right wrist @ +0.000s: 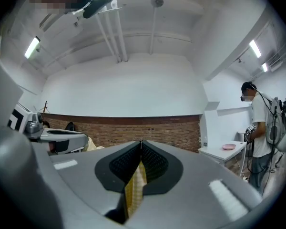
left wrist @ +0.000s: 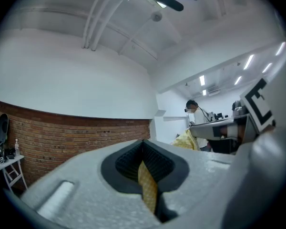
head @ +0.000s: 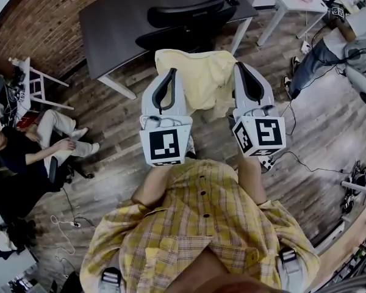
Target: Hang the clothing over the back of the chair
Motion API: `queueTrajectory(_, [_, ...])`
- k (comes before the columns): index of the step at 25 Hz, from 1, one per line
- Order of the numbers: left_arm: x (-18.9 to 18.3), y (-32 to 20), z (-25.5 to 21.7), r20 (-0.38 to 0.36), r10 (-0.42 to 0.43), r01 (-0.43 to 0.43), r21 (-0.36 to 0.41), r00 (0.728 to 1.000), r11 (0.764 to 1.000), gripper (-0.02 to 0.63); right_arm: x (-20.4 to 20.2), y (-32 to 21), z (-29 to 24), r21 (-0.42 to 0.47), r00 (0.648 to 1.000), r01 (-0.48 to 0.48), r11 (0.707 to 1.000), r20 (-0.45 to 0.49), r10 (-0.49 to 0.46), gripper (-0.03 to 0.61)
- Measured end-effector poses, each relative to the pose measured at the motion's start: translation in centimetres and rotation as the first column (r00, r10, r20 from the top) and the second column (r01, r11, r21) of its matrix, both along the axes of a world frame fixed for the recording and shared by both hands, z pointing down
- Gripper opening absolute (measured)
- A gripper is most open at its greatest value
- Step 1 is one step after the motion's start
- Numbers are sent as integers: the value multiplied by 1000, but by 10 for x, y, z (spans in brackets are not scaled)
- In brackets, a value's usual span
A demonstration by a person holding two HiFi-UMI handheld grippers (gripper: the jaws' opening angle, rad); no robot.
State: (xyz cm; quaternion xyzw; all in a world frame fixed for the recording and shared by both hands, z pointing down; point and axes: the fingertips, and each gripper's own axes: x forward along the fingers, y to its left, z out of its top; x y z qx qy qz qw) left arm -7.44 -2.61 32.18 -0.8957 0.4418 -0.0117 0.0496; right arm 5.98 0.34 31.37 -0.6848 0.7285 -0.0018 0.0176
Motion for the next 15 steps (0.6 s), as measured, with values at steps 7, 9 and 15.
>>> queueTrajectory(7, [9,-57,-21,-76,22,-20,27,997,999,3,8,-54,-14,21,1000,-25,999,-9,25,11])
queueTrajectory(9, [13,-74,-24,-81,31,-28,36,996,999,3,12,-70,-17,25,999,-34,999,-12,34,11])
queueTrajectory(15, [24,-104,-31,-78,63,-61,34,995,998,3,24,-97,-24,28,998,-64,998,-8,64,11])
